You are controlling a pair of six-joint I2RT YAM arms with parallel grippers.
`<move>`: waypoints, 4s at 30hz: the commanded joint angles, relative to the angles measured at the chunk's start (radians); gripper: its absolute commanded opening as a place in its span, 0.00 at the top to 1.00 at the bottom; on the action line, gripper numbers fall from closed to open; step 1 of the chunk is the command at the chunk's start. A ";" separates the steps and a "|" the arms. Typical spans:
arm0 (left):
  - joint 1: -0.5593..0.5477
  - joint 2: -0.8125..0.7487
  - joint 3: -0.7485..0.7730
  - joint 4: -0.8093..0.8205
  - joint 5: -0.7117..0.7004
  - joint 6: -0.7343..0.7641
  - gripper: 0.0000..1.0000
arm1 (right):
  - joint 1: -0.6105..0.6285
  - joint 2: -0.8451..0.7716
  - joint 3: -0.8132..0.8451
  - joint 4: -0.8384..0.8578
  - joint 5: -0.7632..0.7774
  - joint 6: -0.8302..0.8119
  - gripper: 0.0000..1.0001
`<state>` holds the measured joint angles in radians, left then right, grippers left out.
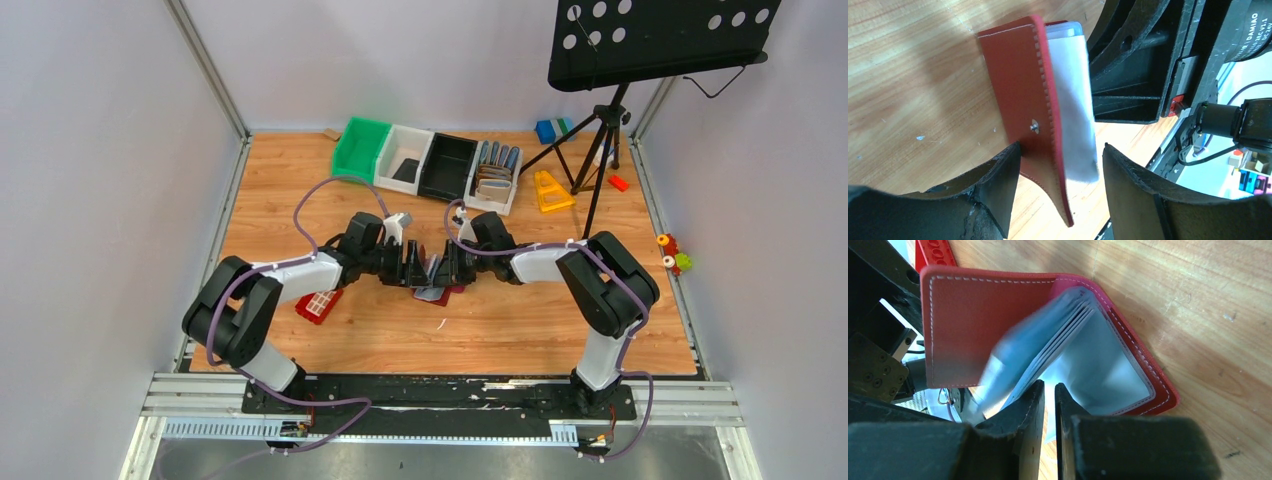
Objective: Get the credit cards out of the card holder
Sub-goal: Remove the credit card from the card holder.
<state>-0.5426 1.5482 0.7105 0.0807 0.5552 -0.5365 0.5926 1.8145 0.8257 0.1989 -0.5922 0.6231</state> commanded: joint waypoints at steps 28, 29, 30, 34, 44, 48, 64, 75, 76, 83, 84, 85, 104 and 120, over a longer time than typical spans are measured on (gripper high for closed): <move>0.038 0.006 0.029 -0.017 0.015 0.020 0.74 | 0.005 -0.004 0.045 -0.016 0.007 -0.017 0.83; 0.043 0.006 0.028 -0.015 0.021 0.020 0.75 | 0.006 -0.003 0.048 -0.020 0.008 -0.019 0.83; 0.050 0.006 0.022 -0.008 0.028 0.016 0.76 | 0.004 -0.003 0.051 -0.023 0.009 -0.021 0.83; 0.076 0.009 -0.003 0.040 0.076 -0.005 0.78 | 0.002 -0.007 0.053 -0.039 0.021 -0.035 0.81; 0.095 0.013 -0.020 0.070 0.112 -0.009 0.78 | -0.039 -0.022 0.003 0.043 -0.038 -0.016 0.66; 0.098 0.019 -0.020 0.077 0.122 -0.010 0.78 | -0.040 -0.021 0.001 0.055 -0.050 -0.005 0.63; 0.115 0.025 -0.029 0.080 0.125 -0.005 1.00 | -0.085 -0.029 -0.111 0.352 -0.126 0.169 0.19; 0.135 0.027 -0.046 0.077 0.109 -0.006 1.00 | -0.085 0.008 -0.090 0.330 -0.112 0.177 0.65; 0.141 0.026 -0.052 0.078 0.108 -0.006 1.00 | -0.086 0.008 -0.082 0.302 -0.105 0.162 0.69; 0.208 0.017 -0.082 0.036 0.061 0.013 0.74 | -0.093 -0.007 -0.047 0.135 -0.046 0.062 0.97; 0.220 0.013 -0.088 0.031 0.051 0.016 0.64 | -0.097 -0.012 -0.047 0.118 -0.042 0.051 0.98; 0.230 0.008 -0.095 0.029 0.043 0.015 0.55 | -0.103 -0.017 -0.047 0.107 -0.040 0.040 1.00; 0.186 0.096 -0.091 0.256 0.164 -0.059 0.20 | -0.113 -0.008 -0.017 0.115 -0.126 0.016 1.00; 0.148 0.145 -0.028 0.128 0.047 0.017 0.94 | -0.121 -0.053 -0.022 0.063 -0.102 -0.016 0.98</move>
<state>-0.3916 1.6962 0.6624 0.2508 0.6334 -0.5659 0.4828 1.8103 0.7849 0.2852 -0.7116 0.6617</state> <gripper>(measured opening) 0.172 0.050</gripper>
